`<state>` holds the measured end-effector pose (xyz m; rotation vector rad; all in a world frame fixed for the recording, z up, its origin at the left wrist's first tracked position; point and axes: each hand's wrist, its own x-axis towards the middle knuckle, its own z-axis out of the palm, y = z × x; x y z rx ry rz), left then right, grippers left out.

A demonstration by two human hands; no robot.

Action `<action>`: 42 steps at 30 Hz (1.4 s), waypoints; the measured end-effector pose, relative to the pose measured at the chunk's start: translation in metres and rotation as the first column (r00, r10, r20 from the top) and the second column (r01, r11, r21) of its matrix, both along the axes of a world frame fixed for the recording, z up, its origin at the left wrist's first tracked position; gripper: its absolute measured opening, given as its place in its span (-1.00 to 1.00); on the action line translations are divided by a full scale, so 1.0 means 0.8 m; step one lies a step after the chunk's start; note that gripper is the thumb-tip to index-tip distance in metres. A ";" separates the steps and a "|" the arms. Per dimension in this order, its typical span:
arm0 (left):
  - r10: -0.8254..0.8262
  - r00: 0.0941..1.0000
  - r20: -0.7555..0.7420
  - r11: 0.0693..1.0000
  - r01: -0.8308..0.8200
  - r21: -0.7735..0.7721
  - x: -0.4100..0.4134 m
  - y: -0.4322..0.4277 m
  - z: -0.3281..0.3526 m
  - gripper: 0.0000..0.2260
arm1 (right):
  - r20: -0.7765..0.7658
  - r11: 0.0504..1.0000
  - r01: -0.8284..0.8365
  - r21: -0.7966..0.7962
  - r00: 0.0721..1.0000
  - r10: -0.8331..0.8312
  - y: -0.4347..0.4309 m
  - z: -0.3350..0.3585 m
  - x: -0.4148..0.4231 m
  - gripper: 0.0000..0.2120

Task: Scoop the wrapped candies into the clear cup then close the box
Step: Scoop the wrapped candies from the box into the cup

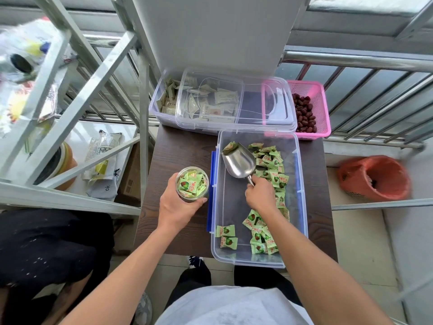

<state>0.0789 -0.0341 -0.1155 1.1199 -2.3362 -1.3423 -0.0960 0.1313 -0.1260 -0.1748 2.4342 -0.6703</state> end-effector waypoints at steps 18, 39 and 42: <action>-0.002 1.000 0.009 1.000 0.002 0.014 0.000 0.001 0.005 -0.24 | 0.148 0.942 0.153 -0.297 0.982 -0.113 0.051 0.015 0.006 -0.69; 0.038 0.997 -0.071 0.997 -0.032 0.077 0.001 0.010 0.022 -0.44 | 0.525 0.930 -0.166 -0.328 0.786 0.325 0.027 0.208 0.056 -0.71; 0.025 0.997 -0.072 0.997 -0.020 0.075 0.000 0.010 0.026 -0.43 | 0.549 0.938 -0.100 -0.332 0.788 0.278 0.021 0.218 0.055 -0.67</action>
